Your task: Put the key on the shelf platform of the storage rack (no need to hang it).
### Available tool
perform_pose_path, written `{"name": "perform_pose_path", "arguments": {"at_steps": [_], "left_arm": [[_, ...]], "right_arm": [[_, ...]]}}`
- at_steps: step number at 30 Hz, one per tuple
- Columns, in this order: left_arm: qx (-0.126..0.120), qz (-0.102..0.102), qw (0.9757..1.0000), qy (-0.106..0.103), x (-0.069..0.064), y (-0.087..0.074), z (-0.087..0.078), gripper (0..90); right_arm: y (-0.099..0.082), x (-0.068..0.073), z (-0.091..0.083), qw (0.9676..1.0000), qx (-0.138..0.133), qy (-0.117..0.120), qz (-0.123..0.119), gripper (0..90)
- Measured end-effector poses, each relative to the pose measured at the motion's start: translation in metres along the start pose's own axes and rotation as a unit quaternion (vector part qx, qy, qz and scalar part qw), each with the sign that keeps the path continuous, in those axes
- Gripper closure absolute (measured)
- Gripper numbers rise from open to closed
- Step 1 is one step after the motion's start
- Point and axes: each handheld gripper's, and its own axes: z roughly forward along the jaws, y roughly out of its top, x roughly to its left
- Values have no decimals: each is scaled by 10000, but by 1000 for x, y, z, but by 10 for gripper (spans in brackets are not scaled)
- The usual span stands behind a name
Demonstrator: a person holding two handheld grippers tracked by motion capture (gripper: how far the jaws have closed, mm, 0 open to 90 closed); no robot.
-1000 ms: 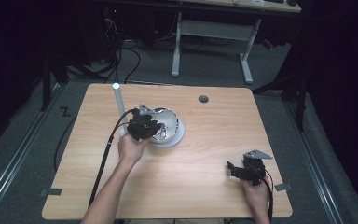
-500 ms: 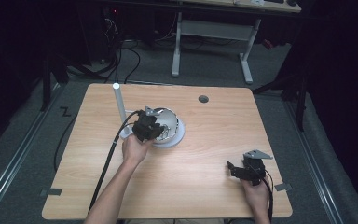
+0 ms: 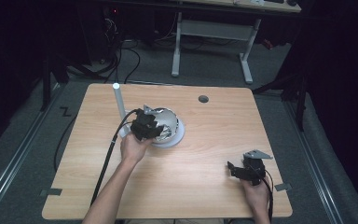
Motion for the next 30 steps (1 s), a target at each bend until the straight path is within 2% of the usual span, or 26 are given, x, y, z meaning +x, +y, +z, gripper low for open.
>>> {"name": "perform_pose_path", "arguments": {"at_steps": [3,4,9,13,15,19,30], "left_arm": [[-46,-27,10000,-13,0,4,-6,572],[-63,37,10000,-58,0,6,-8,554],[-47,-218,9997,-94,3,14,-15,496],[-97,-231,9997,-80,10,19,-17,474],[-126,-320,9994,-84,11,23,-20,464],[-197,-306,9992,-134,15,29,-27,454],[-394,-525,9977,-145,27,43,-38,448]], "right_arm": [[0,0,0,10000,-1,-1,-3,232],[0,0,0,10000,-1,-2,-3,232],[0,0,0,10000,2,-4,3,232],[0,0,0,10000,-1,-1,0,233],[0,0,0,10000,5,-2,12,232],[0,0,0,10000,3,-3,4,233],[0,0,0,10000,3,-3,6,233]]}}
